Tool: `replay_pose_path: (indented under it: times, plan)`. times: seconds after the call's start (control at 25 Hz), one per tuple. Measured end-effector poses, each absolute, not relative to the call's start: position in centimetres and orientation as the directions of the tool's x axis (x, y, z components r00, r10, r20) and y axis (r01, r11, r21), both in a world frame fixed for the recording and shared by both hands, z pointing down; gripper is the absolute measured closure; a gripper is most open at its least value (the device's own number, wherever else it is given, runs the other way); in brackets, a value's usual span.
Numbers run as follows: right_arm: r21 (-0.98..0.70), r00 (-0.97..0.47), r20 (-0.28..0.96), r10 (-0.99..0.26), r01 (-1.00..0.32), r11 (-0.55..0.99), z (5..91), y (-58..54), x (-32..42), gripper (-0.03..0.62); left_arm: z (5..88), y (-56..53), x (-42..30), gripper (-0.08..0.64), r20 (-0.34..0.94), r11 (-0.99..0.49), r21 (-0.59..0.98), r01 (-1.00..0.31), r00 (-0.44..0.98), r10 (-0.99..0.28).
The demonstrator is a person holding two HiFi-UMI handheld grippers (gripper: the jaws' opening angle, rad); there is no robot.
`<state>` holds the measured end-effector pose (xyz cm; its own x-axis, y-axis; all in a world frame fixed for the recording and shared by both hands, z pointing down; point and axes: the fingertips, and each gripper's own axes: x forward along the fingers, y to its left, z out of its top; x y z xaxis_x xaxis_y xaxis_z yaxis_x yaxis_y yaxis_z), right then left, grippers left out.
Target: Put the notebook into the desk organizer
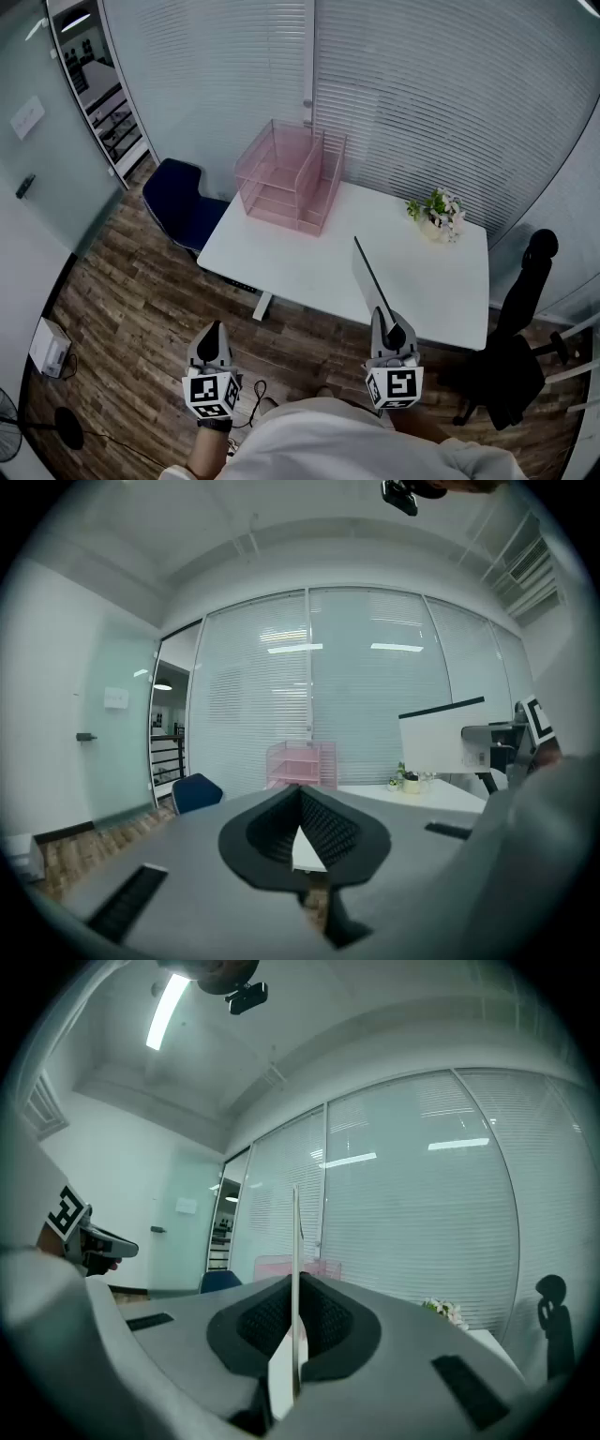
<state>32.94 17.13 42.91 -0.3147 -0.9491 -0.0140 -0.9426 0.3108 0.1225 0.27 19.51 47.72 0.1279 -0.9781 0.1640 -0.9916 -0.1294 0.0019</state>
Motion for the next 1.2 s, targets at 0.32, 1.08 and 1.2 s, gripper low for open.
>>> replay_pose_path:
  times: [0.32, 1.08, 1.2]
  plan:
    - [0.131, -0.324, -0.004, -0.946, -0.938, 0.321, 43.2, 16.5, 33.0, 0.569, 48.1, 19.1, 0.6, 0.552, 0.172, -0.123, 0.007, -0.992, 0.123, -0.977]
    - [0.113, -0.398, 0.003, -0.918, -0.912, 0.395, 45.4, 13.0, 34.5, 0.569, 50.3, 19.6, 3.8, 0.552, 0.215, -0.063, -0.004, -0.998, 0.061, -0.975]
    - [0.123, -0.413, 0.000, -0.911, -0.904, 0.410, 45.2, 11.3, 32.9, 0.569, 50.3, 18.3, 2.5, 0.552, 0.206, -0.053, 0.003, -0.999, 0.053, -0.977]
